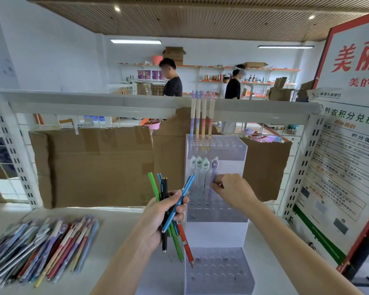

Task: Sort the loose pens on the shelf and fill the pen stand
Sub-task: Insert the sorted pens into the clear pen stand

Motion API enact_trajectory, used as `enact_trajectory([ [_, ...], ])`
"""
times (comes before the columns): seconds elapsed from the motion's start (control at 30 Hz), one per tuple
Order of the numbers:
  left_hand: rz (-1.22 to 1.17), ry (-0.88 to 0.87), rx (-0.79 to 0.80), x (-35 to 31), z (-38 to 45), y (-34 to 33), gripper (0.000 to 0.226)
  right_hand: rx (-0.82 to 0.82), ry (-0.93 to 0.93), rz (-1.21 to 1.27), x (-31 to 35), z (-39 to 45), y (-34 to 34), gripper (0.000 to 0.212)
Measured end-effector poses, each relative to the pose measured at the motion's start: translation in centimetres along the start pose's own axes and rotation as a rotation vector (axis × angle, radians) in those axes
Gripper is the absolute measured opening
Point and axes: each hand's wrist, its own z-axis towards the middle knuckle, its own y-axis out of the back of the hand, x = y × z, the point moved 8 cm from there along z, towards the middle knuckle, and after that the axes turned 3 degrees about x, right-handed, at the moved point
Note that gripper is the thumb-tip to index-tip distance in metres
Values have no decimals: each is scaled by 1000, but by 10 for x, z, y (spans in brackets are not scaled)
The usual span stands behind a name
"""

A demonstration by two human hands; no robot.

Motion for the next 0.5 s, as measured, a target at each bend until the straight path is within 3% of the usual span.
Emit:
enact_trajectory([
  [0.5, 5, 16, -5, 4, 1, 0, 17, -43, 16, 57, 7, 2, 4, 18],
])
